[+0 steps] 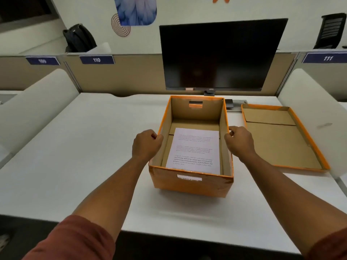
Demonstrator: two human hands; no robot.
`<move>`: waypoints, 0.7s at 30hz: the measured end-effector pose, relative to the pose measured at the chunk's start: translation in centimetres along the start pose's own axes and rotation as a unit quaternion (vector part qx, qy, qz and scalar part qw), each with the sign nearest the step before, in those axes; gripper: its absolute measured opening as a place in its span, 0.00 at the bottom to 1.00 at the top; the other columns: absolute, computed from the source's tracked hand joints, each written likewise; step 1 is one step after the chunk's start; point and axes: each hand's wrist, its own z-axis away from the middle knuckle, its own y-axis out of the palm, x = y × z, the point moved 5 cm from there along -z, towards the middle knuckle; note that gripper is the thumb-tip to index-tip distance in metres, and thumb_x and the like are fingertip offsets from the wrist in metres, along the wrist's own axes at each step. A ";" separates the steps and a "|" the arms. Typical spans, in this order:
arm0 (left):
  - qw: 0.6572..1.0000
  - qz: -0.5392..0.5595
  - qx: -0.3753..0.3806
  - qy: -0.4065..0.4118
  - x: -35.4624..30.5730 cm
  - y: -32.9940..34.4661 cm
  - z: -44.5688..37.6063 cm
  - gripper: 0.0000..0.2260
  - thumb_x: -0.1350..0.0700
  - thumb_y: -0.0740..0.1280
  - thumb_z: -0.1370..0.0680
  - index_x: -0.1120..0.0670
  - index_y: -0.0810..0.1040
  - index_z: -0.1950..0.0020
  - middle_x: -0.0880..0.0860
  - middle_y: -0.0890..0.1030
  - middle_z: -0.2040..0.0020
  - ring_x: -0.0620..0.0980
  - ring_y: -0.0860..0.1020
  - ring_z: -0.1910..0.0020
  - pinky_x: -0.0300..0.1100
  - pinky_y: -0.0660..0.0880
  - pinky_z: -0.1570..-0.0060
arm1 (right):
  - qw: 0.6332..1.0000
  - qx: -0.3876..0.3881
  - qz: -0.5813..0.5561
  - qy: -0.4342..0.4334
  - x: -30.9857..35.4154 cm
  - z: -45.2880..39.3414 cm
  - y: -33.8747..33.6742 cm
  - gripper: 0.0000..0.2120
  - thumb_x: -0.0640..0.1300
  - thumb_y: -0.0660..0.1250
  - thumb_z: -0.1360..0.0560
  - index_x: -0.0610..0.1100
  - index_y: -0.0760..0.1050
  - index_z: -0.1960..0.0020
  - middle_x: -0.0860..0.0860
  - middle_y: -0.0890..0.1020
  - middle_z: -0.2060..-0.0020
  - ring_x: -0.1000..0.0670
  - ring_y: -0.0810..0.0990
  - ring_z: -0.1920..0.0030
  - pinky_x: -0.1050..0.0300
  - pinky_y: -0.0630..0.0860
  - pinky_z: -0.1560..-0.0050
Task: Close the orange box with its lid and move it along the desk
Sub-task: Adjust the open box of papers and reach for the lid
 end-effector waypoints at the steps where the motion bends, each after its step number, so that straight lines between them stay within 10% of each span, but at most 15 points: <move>1: 1.000 0.000 -0.002 -0.002 0.3 -0.4 0.4 0.11 0.49 0.65 0.26 0.55 0.78 0.63 0.51 0.79 0.67 0.48 0.77 0.67 0.39 0.70 0.69 | 1.000 0.003 0.001 -0.005 0.2 0.4 0.2 0.16 0.40 0.62 0.23 0.36 0.78 0.38 0.39 0.82 0.55 0.43 0.79 0.56 0.52 0.75 0.58; 12: 0.999 -0.052 -0.003 -0.014 0.8 0.3 2.4 0.11 0.46 0.63 0.24 0.53 0.77 0.58 0.50 0.80 0.63 0.52 0.80 0.62 0.39 0.67 0.69 | 1.000 0.020 -0.016 0.017 -0.7 2.0 0.8 0.18 0.44 0.61 0.21 0.39 0.76 0.34 0.41 0.83 0.43 0.42 0.81 0.45 0.56 0.72 0.50; 17: 0.988 -0.137 -0.030 0.071 -3.0 1.8 1.6 0.22 0.43 0.66 0.24 0.54 0.73 0.35 0.55 0.75 0.35 0.56 0.72 0.36 0.51 0.76 0.45 | 1.000 0.001 -0.014 0.018 -2.4 1.6 -0.4 0.18 0.48 0.61 0.21 0.39 0.78 0.37 0.41 0.82 0.42 0.42 0.80 0.43 0.50 0.76 0.44; 21: 0.978 -0.100 -0.032 0.182 -8.6 4.1 1.4 0.19 0.46 0.64 0.24 0.52 0.74 0.35 0.53 0.76 0.36 0.53 0.71 0.35 0.49 0.73 0.39 | 0.999 -0.005 0.004 0.031 -4.5 1.1 -1.3 0.18 0.47 0.62 0.22 0.40 0.78 0.37 0.40 0.81 0.42 0.42 0.79 0.44 0.50 0.76 0.45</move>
